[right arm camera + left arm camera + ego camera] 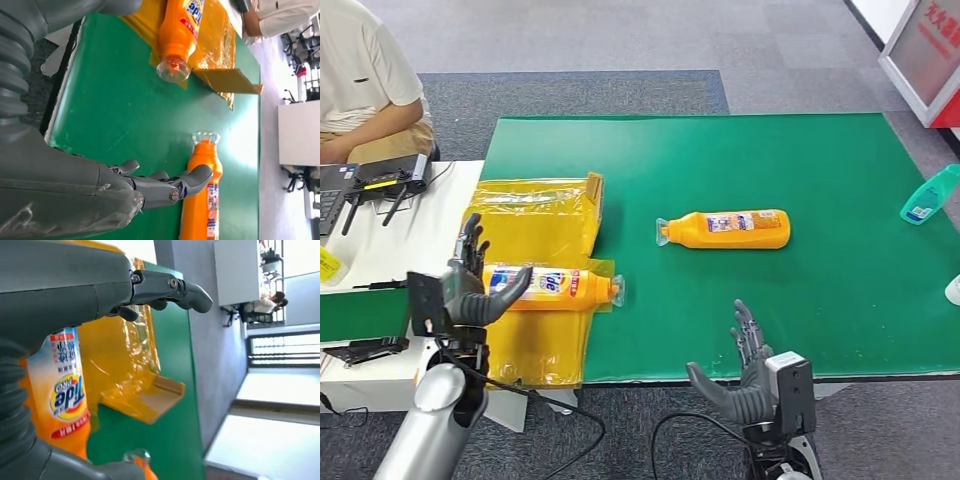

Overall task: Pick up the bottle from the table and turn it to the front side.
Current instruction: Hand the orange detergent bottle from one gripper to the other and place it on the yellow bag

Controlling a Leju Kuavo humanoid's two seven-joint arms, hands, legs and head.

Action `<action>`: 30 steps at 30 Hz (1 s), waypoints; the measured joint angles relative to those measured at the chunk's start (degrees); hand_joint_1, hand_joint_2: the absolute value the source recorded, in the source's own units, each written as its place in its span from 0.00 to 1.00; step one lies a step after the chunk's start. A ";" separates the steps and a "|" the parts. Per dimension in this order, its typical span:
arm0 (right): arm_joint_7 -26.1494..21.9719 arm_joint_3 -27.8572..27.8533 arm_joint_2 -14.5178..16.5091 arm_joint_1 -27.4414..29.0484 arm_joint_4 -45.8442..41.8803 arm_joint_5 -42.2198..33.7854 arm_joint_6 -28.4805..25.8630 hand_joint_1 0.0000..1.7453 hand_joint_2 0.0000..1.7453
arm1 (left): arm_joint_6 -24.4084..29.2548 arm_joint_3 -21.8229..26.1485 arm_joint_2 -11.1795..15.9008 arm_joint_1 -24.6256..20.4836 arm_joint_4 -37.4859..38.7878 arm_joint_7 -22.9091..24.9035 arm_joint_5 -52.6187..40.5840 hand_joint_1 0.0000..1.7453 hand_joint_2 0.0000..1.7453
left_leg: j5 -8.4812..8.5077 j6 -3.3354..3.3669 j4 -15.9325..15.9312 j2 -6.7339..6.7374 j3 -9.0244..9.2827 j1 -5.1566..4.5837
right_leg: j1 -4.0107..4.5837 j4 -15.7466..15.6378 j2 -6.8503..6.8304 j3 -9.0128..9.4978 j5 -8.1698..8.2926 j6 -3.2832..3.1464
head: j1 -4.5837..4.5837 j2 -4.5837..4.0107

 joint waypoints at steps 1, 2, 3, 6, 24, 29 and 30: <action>-0.09 -0.03 -0.01 0.23 -0.07 0.32 -0.22 0.00 1.00 | -1.03 0.31 0.08 1.06 -1.68 -0.28 2.03 0.00 1.00 | -0.01 0.00 0.00 0.00 0.00 0.00 | 0.00 0.00 0.00 0.00 -0.01 0.00 | 0.01 0.00; -0.13 -0.05 -0.05 0.37 -0.13 0.75 -0.37 0.00 1.00 | -2.01 0.55 0.17 2.20 -3.29 -0.43 3.68 0.00 1.00 | -0.03 0.00 0.00 0.00 -0.01 0.00 | 0.00 0.00 0.00 -0.01 -0.02 -0.01 | 0.01 0.00; -0.02 -0.05 -0.13 0.43 -0.23 1.11 -0.30 0.00 1.00 | -2.94 0.74 0.24 3.34 -4.74 -0.52 5.12 0.00 1.00 | -0.04 0.01 0.00 0.01 -0.01 0.00 | 0.00 0.00 0.00 -0.01 -0.02 -0.01 | 0.00 0.00; 1.45 -0.04 -1.00 0.01 -0.47 0.00 3.04 0.00 1.00 | -5.89 1.11 0.56 6.56 -7.90 -0.85 8.42 0.00 1.00 | -0.05 0.01 0.00 0.01 -0.02 0.00 | 0.00 0.00 0.00 0.00 -0.03 -0.02 | 0.01 0.00; 8.99 -8.20 -5.37 -3.13 -2.62 -6.57 9.10 0.00 1.00 | -18.71 4.86 6.45 20.82 -17.68 1.28 6.12 0.00 1.00 | -0.04 0.01 0.00 0.00 -0.02 0.00 | 0.00 0.00 0.00 -0.01 -0.01 -0.02 | 0.01 0.00; 9.44 -9.39 -5.61 -5.22 -2.23 -8.13 10.19 0.00 1.00 | -22.96 4.80 7.04 21.60 -18.50 0.38 10.49 0.00 1.00 | -0.02 -0.01 0.00 0.00 0.00 0.00 | 0.00 0.00 0.00 -0.01 0.01 -0.01 | 0.00 0.00; 9.64 -9.48 -5.86 -5.37 -2.04 -8.53 11.32 0.00 1.00 | -23.71 4.79 7.21 21.78 -18.64 -0.18 10.77 0.00 1.00 | -0.01 -0.01 0.00 0.00 0.00 0.00 | 0.00 0.00 0.00 -0.02 0.01 -0.01 | 0.01 0.00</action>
